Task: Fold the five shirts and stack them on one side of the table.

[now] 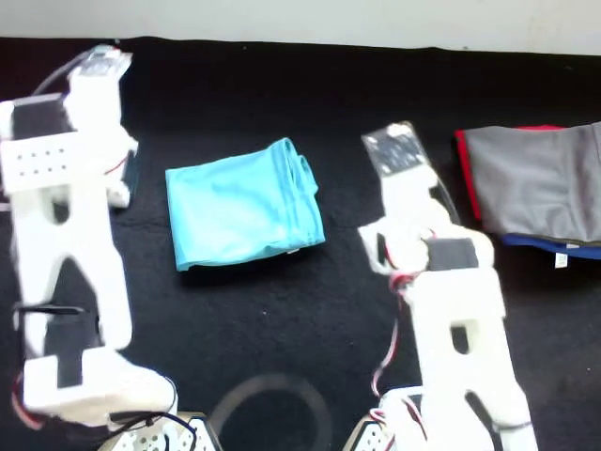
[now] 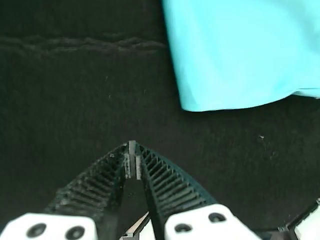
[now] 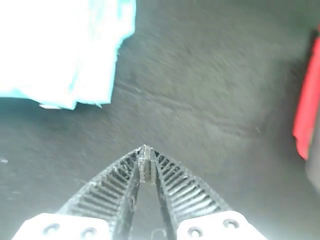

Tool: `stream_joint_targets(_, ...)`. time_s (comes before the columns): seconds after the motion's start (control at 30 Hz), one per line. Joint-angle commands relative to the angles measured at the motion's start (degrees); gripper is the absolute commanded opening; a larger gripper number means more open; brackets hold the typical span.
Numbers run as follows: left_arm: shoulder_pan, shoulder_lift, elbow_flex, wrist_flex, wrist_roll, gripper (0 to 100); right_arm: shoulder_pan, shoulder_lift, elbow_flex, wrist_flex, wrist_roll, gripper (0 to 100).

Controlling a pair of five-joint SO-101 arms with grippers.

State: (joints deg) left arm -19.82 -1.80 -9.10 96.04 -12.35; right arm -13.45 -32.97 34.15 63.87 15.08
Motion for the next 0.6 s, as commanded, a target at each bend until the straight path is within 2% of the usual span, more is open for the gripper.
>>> stream_joint_targets(0.0, -3.6, -7.3, 19.7, -12.6, -0.6, 1, -4.0, 10.2, -12.4, 0.8, -5.4, 2.7)
stream_joint_targets(0.27, -8.4, -15.6, 50.5, -41.0, -0.4, 1, -10.4, 34.2, -34.9, 3.1, -20.7, 28.3)
stream_joint_targets(0.4, -8.3, -16.0, 59.0, -51.0, -0.4, 1, -14.2, 44.1, -46.9, 6.8, -25.5, 30.8)
stream_joint_targets(0.57, -8.3, -16.0, 64.5, -58.3, -0.4, 1, -16.6, 56.6, -61.1, 9.5, -27.2, 31.0)
